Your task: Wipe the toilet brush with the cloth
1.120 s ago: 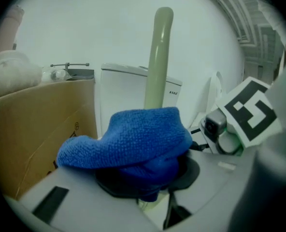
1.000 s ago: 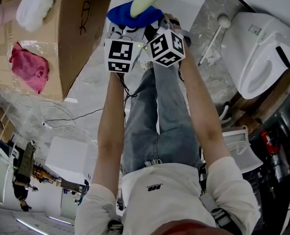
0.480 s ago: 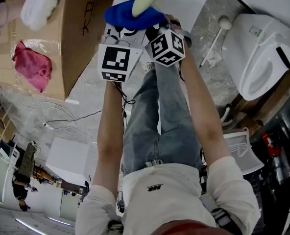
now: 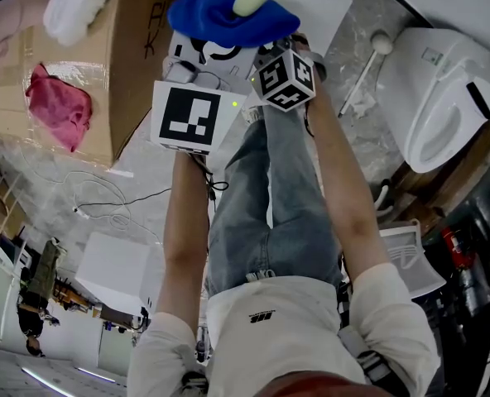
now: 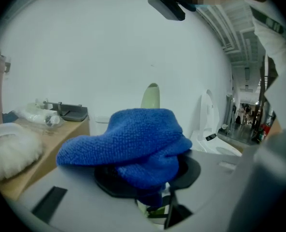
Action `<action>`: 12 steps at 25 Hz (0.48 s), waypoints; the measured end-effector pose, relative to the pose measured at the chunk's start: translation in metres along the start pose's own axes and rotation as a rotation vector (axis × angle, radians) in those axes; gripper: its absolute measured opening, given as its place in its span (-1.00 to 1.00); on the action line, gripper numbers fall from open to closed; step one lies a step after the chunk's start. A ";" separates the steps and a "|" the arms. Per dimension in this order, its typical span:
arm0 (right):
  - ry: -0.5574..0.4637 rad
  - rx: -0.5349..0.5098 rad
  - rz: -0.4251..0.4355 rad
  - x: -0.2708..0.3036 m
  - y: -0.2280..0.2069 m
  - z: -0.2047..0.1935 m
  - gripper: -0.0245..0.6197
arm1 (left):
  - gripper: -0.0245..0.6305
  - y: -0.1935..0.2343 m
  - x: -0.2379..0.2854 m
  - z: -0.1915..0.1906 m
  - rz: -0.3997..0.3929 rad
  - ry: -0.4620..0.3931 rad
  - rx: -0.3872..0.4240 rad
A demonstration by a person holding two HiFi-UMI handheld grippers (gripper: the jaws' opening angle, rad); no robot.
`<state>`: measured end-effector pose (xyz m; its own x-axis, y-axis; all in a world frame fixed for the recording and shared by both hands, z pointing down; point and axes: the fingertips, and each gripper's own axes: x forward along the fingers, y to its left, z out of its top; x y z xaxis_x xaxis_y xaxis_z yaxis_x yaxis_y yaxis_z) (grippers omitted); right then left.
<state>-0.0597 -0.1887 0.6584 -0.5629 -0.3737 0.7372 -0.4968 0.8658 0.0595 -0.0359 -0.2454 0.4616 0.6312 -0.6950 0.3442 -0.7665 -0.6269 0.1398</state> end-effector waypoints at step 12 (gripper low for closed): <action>-0.006 0.018 -0.011 0.000 -0.002 -0.001 -0.76 | -0.37 -0.008 -0.018 0.034 0.003 -0.108 -0.018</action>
<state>-0.0580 -0.1904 0.6586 -0.5610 -0.3854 0.7327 -0.5149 0.8554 0.0556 -0.0370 -0.2403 0.4227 0.6373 -0.7315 0.2423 -0.7697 -0.6191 0.1556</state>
